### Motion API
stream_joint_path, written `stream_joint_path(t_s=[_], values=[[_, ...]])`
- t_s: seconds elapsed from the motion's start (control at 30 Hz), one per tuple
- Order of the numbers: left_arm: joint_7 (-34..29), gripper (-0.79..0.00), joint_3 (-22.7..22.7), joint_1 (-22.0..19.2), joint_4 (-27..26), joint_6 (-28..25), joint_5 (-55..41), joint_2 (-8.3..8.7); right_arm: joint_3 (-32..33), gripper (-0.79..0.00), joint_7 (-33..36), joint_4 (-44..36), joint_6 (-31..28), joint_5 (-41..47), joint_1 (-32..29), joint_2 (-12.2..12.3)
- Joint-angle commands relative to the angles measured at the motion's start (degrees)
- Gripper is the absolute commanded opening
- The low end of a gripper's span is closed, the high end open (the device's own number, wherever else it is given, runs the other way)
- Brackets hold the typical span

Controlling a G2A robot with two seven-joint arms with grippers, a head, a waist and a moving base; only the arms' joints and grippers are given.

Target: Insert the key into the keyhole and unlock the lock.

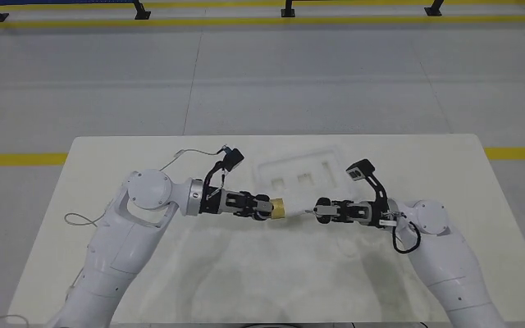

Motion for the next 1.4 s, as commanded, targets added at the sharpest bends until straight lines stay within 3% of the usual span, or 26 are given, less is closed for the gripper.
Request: stream_joint_path(t_s=[0.0, 0.67, 1.37], values=[[-1.12, -0.785, 0.54, -0.95, 0.4, -0.07, -0.05, 0.06, -0.19, -0.785, 0.51, -0.42, 0.53, 0.3, -0.09, 0.11], [-1.04, -0.785, 2.09, -1.54, 0.4, -0.56, 0.04, 0.09, -4.47, -0.785, -0.64, 1.74, -0.61, 1.31, 3.4, 0.11], [-4.46, -0.785, 5.71, -6.41, 4.08, -2.88, -4.77, 0.32, -6.22, -0.785, -0.04, 0.28, -0.01, 2.53, 3.82, 0.66]])
